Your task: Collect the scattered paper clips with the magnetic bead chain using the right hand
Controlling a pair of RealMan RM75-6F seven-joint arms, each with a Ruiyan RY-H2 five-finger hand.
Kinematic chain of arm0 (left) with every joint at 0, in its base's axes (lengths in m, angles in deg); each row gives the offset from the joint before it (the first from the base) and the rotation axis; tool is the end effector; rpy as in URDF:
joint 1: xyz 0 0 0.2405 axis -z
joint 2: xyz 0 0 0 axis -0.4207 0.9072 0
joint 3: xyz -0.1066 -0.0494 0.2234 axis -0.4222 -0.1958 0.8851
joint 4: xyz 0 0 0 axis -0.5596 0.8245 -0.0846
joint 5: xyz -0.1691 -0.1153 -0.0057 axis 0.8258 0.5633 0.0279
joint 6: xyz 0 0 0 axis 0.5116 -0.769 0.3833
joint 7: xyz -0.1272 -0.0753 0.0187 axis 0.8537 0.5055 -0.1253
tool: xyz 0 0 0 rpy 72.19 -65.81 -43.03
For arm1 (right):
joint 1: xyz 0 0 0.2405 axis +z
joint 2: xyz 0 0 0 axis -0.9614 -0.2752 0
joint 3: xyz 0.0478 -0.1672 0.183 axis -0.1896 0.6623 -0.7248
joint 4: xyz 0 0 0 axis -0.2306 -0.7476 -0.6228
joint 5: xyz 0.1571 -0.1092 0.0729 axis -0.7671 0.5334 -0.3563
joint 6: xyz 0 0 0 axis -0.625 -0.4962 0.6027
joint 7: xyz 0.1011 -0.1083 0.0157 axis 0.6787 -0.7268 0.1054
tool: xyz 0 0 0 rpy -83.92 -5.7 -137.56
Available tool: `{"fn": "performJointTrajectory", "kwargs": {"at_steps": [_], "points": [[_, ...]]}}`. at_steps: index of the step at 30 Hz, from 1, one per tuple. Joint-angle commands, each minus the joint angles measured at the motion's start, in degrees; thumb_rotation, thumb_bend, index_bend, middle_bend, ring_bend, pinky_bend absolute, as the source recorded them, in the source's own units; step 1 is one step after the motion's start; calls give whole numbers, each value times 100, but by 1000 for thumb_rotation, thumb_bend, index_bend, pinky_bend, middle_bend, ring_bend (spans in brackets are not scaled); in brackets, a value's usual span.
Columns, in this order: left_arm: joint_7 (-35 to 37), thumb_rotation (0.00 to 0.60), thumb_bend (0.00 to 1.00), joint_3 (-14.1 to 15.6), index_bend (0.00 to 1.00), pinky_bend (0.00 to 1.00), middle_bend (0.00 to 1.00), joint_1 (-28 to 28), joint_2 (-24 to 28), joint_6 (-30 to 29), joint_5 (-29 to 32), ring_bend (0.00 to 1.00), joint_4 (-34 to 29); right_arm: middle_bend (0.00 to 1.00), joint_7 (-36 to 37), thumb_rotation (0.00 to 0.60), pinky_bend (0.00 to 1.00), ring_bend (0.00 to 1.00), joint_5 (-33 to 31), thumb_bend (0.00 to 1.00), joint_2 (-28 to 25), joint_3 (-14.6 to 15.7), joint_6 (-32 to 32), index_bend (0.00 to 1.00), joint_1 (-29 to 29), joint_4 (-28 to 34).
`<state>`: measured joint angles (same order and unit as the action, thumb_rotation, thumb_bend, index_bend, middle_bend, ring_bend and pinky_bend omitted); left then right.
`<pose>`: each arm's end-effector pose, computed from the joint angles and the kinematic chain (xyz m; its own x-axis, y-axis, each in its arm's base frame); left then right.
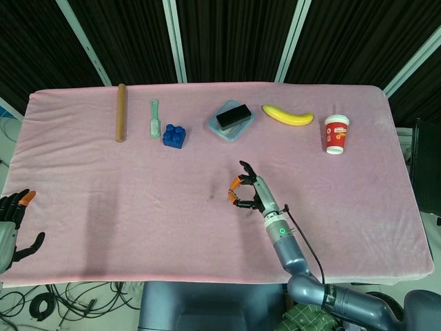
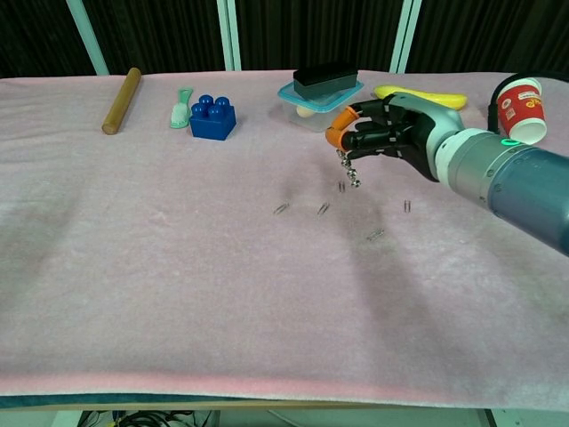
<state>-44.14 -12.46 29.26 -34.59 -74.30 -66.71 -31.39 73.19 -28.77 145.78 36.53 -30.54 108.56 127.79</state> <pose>-0.3045 0.1789 0.1632 0.3406 0.0437 0.9392 0.9394 0.0246 -0.3418 -0.1073 -0.3414 -0.0453 -0.6115 -0.3580 0.7056 -0.7814 0.1336 -0.6095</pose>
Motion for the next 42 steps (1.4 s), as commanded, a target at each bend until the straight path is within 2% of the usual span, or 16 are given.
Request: {"fn": "performJointTrajectory", "kwargs": {"at_steps": [1, 17, 24, 32, 42], "points": [[2, 600, 345, 0, 81, 0, 38, 2, 2, 4, 2, 0, 2, 0, 128, 600, 201, 1, 135, 374, 140, 65, -3, 603, 68, -167], [34, 600, 345, 7, 81, 0, 37, 1, 12, 8, -5, 0, 16, 0, 623, 600, 174, 0, 782, 373, 285, 444, -179, 622, 38, -701], [-12, 600, 345, 3, 81, 0, 38, -6, 2, -8, 7, 0, 5, 0, 1375, 600, 168, 0, 1275, 372, 134, 605, -226, 622, -134, -693], [-66, 600, 345, -8, 81, 0, 38, -9, -17, -19, 27, 0, 1, 0, 2086, 600, 168, 0, 1787, 372, 172, 826, -568, 623, -338, -945], [-102, 600, 345, -16, 81, 0, 37, -14, -31, -30, 42, 0, -5, 0, 2472, 600, 168, 0, 1920, 373, 432, 995, -573, 629, -295, -1523]]}}
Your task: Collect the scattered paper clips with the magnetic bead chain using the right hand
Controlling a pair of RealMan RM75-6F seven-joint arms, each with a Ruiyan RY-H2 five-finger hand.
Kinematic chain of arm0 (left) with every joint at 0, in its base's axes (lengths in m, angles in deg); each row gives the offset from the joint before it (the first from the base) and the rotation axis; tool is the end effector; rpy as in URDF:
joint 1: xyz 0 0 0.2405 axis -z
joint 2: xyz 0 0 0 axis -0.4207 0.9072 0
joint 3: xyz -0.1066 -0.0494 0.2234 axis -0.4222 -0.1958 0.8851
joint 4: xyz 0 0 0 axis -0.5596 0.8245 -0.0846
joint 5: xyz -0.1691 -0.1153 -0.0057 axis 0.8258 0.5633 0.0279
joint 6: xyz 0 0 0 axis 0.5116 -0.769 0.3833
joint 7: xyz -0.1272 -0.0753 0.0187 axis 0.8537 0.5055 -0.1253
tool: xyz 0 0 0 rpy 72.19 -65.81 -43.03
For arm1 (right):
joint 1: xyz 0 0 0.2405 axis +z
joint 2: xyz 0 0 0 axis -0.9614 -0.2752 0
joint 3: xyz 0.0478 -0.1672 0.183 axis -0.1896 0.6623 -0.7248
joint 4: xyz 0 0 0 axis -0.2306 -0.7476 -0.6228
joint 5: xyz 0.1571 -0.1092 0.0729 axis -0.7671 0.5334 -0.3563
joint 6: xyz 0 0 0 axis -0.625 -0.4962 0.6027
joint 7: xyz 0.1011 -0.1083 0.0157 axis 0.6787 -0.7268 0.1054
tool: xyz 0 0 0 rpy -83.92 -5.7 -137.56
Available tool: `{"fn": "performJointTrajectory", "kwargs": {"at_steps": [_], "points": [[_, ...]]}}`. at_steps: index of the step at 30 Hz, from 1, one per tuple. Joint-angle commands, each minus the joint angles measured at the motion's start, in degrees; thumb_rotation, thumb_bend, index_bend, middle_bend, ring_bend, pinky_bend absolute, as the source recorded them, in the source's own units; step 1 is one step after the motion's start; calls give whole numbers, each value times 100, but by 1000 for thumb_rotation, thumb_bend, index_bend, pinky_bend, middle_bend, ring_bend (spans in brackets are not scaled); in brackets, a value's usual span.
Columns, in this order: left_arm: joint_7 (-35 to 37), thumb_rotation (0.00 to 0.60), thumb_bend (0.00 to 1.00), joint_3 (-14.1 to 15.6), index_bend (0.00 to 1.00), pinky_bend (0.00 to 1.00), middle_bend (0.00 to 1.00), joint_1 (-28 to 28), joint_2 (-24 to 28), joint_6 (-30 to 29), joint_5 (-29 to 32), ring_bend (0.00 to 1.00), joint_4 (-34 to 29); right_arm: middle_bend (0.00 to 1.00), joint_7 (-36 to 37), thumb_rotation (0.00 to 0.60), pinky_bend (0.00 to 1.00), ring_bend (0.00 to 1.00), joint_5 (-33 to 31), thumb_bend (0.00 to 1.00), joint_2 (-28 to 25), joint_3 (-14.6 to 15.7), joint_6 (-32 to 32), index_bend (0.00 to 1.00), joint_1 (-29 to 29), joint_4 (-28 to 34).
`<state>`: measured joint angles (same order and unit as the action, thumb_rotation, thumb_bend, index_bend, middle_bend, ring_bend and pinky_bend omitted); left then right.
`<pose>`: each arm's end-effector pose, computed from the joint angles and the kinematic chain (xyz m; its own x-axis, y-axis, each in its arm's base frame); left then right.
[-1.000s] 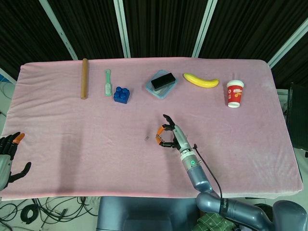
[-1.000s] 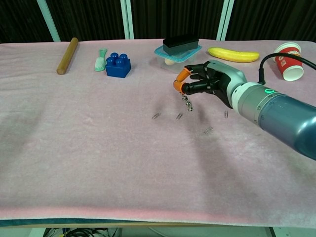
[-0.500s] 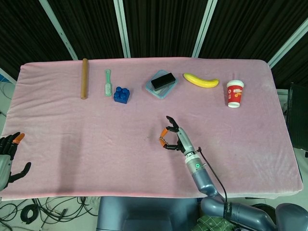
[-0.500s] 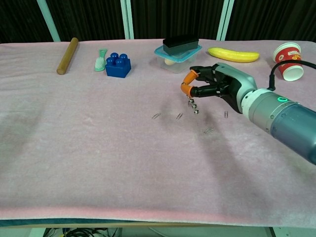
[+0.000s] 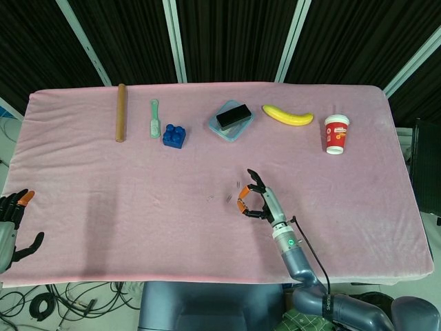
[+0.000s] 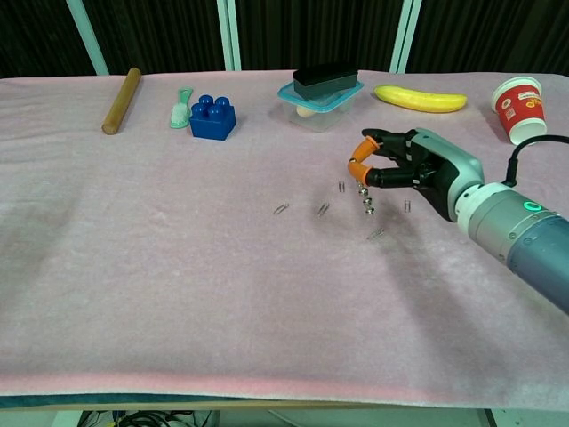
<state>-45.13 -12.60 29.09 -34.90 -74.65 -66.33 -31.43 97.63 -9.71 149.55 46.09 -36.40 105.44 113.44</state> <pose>-0.3048 0.1785 0.1629 0.3505 0.0370 0.9358 0.9356 0.0327 -0.3517 -0.1551 -0.3235 -0.0685 -0.6477 -0.3385 0.6826 -0.7415 0.0743 -0.6668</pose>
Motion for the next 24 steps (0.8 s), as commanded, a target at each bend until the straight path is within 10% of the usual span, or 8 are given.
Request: {"fn": "performJointTrajectory", "kwargs": {"at_steps": [1, 24], "points": [[-5, 600, 345, -3, 81, 0, 38, 4, 0, 9, 8, 0, -2, 0, 33, 600, 168, 0, 11, 373, 73, 45, 21, 629, 27, -127], [7, 600, 345, -5, 81, 0, 38, 12, 11, 26, 8, 0, 3, 0, 268, 600, 167, 0, 160, 372, 343, 162, 40, 630, 168, -702]]}}
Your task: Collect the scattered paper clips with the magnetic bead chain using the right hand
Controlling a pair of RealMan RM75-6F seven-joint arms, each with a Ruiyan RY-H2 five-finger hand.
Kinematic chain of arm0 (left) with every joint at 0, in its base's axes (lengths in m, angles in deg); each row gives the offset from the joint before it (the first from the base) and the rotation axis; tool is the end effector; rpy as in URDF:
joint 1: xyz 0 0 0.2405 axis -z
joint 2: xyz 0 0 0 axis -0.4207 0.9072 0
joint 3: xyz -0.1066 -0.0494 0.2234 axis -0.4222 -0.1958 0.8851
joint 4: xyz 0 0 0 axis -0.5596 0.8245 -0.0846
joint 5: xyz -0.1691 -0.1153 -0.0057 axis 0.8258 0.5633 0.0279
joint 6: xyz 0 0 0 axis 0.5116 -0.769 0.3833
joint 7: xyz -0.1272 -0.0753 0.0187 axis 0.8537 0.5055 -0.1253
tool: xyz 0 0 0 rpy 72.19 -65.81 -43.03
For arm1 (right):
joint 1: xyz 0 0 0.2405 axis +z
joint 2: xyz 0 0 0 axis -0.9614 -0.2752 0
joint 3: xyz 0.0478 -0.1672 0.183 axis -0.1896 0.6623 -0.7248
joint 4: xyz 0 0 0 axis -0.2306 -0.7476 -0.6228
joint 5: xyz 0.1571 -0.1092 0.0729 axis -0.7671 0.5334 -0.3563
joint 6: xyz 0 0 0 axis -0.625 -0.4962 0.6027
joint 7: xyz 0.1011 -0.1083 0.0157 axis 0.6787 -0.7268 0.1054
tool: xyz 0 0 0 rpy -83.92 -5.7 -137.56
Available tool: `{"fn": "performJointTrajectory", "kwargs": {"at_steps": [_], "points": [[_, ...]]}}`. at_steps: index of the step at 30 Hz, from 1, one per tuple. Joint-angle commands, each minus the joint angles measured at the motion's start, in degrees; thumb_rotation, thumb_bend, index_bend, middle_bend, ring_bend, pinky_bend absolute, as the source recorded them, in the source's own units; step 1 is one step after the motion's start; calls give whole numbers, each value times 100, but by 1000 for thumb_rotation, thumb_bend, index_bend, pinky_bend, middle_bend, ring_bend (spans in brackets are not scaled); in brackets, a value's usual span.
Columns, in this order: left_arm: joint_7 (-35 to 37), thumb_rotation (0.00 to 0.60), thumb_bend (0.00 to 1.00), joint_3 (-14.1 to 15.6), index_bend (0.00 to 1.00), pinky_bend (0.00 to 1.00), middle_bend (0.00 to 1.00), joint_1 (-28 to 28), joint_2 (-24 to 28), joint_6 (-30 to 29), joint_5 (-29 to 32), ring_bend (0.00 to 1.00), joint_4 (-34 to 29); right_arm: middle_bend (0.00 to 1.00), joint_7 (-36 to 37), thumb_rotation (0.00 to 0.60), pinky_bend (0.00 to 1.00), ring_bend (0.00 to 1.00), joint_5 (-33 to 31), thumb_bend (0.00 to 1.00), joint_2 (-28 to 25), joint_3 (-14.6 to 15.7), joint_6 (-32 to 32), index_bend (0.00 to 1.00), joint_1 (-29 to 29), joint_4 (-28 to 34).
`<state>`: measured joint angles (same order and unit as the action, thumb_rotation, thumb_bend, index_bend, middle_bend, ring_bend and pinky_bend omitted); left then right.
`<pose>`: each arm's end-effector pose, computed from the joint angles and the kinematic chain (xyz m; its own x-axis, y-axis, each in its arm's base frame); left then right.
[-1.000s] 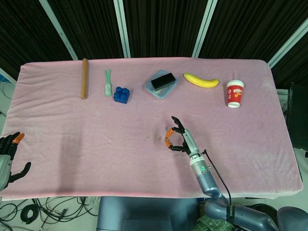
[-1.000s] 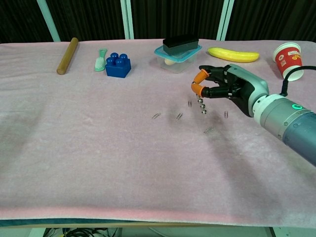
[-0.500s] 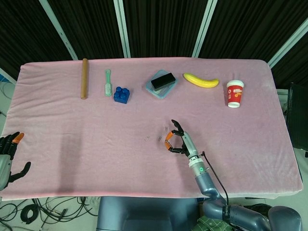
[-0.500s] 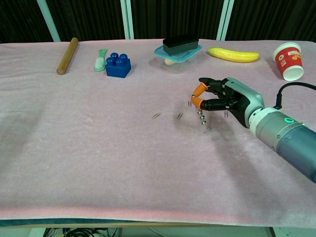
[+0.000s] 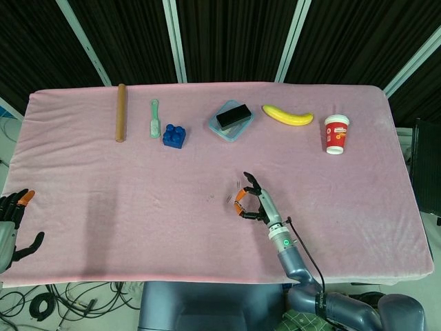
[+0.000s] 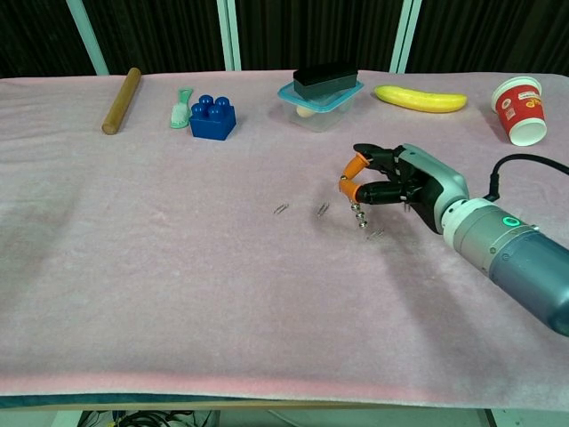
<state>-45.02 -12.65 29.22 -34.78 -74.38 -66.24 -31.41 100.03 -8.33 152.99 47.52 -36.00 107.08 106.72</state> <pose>-0.3051 0.1793 0.1632 0.3506 0.0398 0.9357 0.9355 0.0322 -0.3519 -0.1592 -0.3255 -0.0870 -0.6221 -0.3558 0.6974 -0.7627 0.0740 -0.6426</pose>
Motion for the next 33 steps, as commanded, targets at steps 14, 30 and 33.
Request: {"fn": "performJointTrajectory", "kwargs": {"at_steps": [14, 30, 33], "points": [[-51, 600, 345, -3, 81, 0, 38, -10, -11, -15, 16, 0, -11, 0, 318, 600, 168, 0, 141, 373, 19, 146, 25, 630, -1, -276], [-50, 600, 345, -3, 81, 0, 37, -10, -12, -21, 2, 0, -7, 0, 285, 600, 168, 0, 283, 373, -68, 70, -72, 630, 146, -114], [-34, 600, 345, 2, 81, 0, 38, -14, -10, -24, -5, 0, -2, 0, 121, 600, 168, 0, 189, 373, -73, -26, 22, 630, 250, -72]]}}
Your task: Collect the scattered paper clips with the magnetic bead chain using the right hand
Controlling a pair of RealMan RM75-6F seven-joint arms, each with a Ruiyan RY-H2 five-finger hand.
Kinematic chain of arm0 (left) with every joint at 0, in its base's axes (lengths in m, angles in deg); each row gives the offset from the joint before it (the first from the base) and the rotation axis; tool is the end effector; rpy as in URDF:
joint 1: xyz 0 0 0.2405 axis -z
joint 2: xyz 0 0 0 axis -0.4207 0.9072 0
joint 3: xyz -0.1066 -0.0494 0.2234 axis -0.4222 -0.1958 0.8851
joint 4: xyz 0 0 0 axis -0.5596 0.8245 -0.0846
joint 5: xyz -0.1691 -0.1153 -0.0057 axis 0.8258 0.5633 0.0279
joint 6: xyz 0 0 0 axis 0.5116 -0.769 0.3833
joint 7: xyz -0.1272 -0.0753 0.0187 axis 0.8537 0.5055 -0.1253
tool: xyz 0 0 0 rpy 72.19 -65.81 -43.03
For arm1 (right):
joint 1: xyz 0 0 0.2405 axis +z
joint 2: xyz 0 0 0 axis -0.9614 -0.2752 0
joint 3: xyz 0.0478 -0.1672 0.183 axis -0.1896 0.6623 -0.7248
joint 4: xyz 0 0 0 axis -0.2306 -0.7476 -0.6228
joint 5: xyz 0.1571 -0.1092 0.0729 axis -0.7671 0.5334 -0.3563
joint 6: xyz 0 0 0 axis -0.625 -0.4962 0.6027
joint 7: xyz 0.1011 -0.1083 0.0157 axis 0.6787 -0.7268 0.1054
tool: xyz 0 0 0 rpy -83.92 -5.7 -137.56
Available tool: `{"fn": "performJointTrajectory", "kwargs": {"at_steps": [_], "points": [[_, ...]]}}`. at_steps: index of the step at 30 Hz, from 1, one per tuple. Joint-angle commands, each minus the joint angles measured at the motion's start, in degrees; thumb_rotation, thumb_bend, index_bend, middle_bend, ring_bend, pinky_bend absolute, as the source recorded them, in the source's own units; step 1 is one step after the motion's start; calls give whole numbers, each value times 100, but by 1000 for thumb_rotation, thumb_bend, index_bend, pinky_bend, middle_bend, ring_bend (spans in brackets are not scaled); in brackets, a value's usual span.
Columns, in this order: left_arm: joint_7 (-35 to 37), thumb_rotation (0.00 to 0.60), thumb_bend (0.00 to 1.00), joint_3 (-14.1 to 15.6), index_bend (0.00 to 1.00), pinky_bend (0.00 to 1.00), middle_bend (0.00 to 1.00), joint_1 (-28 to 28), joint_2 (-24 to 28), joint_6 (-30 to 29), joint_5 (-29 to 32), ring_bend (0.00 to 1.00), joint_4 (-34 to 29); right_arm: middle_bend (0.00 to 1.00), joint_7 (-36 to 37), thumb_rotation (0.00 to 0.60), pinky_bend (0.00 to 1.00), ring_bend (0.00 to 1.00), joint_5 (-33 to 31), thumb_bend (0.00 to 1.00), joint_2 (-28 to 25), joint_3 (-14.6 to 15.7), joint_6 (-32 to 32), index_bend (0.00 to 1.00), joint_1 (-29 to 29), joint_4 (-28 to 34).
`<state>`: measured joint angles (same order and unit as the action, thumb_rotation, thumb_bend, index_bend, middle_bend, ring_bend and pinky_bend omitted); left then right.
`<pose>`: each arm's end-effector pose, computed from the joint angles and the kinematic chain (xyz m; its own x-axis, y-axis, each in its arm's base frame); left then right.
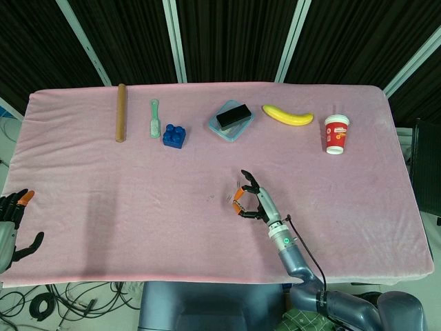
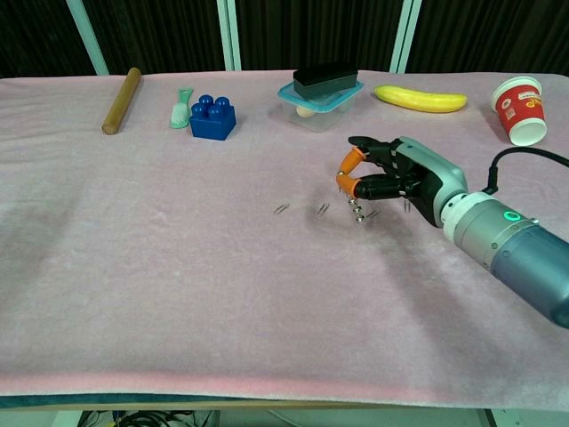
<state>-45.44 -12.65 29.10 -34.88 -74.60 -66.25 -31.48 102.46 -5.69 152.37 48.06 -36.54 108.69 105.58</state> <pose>-0.3048 0.1787 0.1630 0.3548 0.0371 0.9342 0.9339 0.0335 -0.3560 -0.1531 -0.3316 -0.0829 -0.5995 -0.3828 0.7028 -0.7669 0.0237 -0.6413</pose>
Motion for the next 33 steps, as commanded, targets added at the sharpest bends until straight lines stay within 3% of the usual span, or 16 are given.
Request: {"fn": "performJointTrajectory", "kwargs": {"at_steps": [1, 15, 25, 33], "points": [[18, 600, 345, 4, 81, 0, 38, -3, 1, -2, -6, 0, 9, 0, -185, 600, 168, 0, -117, 373, -2, -117, 117, 630, 133, 39], [92, 600, 345, -15, 81, 0, 38, 0, 15, 27, 51, 0, 34, 0, -459, 600, 168, 0, -966, 372, 560, -745, 805, 630, 765, -757], [107, 600, 345, -17, 81, 0, 38, -2, 24, 37, 63, 0, 32, 0, -426, 600, 168, 0, -1008, 372, 892, -810, 868, 630, 954, -1229], [106, 600, 345, -15, 82, 0, 38, -4, 24, 34, 57, 0, 35, 0, -377, 600, 168, 0, -879, 373, 880, -797, 741, 630, 952, -1168]]}}
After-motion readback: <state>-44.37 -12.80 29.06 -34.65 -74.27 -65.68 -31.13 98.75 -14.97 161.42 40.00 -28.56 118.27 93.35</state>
